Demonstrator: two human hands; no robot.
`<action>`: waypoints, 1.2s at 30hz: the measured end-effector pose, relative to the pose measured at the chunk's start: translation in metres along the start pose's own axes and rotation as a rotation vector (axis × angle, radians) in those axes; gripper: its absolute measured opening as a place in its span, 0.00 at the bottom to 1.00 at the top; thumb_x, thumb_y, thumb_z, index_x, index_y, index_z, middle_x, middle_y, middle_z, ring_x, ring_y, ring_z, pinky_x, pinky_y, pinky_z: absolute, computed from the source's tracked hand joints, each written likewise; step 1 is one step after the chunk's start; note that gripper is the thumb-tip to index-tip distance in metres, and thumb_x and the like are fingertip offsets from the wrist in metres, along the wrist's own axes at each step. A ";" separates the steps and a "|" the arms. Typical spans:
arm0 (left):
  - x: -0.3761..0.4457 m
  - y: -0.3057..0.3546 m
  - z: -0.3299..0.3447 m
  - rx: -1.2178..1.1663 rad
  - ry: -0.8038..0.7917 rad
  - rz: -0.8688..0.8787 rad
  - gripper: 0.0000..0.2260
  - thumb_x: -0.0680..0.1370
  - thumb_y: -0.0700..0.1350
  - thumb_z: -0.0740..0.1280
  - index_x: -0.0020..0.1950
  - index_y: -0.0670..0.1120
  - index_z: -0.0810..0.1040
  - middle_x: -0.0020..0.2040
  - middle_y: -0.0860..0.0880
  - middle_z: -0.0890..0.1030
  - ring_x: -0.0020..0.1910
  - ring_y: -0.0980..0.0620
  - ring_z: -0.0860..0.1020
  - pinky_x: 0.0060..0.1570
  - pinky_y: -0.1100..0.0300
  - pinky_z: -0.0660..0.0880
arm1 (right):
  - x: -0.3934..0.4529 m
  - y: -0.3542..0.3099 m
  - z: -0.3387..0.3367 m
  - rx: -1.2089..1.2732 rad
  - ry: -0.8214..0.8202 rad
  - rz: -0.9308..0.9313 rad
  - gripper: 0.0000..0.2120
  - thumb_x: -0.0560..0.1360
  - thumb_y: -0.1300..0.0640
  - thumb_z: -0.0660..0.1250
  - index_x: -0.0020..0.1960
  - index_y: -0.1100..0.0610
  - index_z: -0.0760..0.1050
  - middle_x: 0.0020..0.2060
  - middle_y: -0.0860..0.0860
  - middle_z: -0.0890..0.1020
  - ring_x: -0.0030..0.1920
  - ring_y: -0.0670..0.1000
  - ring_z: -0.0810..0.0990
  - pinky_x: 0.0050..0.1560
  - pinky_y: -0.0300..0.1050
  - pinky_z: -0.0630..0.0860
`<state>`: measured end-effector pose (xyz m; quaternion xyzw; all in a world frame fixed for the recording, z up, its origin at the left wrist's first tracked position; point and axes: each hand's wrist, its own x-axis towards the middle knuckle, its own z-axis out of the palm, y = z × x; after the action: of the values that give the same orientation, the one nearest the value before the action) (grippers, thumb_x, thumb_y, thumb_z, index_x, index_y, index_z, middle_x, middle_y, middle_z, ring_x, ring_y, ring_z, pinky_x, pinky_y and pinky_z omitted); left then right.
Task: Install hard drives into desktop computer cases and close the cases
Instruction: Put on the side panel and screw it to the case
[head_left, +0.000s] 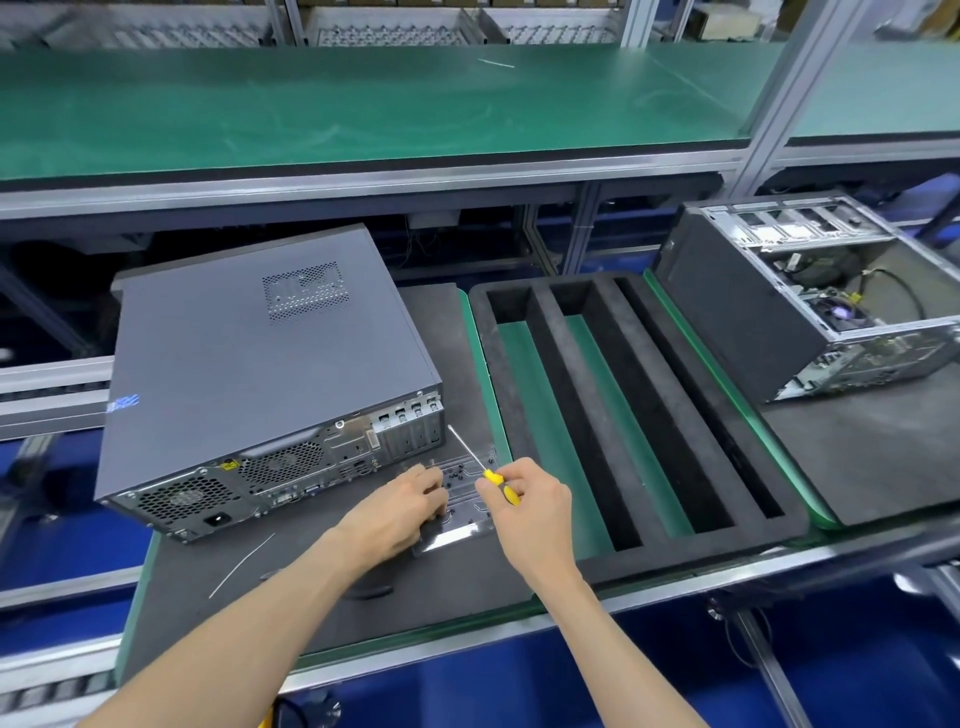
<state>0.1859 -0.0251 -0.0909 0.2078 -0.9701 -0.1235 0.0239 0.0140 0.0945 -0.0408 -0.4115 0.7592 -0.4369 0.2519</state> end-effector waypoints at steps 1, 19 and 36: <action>0.000 0.002 -0.001 -0.020 0.030 -0.030 0.06 0.75 0.35 0.66 0.49 0.43 0.79 0.49 0.46 0.76 0.46 0.47 0.74 0.47 0.53 0.75 | 0.000 0.000 0.000 -0.001 -0.003 -0.007 0.07 0.76 0.50 0.73 0.42 0.48 0.77 0.29 0.39 0.78 0.32 0.46 0.74 0.35 0.45 0.74; -0.113 0.006 -0.073 -1.913 1.036 -0.911 0.06 0.81 0.36 0.65 0.55 0.39 0.81 0.49 0.44 0.86 0.45 0.52 0.85 0.42 0.62 0.82 | -0.057 -0.068 0.094 0.089 -0.354 -0.149 0.07 0.75 0.49 0.71 0.40 0.47 0.76 0.29 0.48 0.80 0.34 0.48 0.78 0.37 0.47 0.75; -0.165 -0.020 -0.111 -1.957 0.727 -1.058 0.05 0.81 0.41 0.68 0.50 0.43 0.84 0.45 0.49 0.86 0.43 0.55 0.84 0.47 0.59 0.79 | -0.128 -0.125 0.156 -0.059 -0.172 -0.137 0.10 0.81 0.48 0.64 0.45 0.52 0.71 0.34 0.49 0.77 0.37 0.51 0.75 0.35 0.49 0.67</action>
<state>0.3552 -0.0013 0.0126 0.5018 -0.1897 -0.7456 0.3953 0.2488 0.0960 -0.0060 -0.5054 0.7176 -0.3936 0.2733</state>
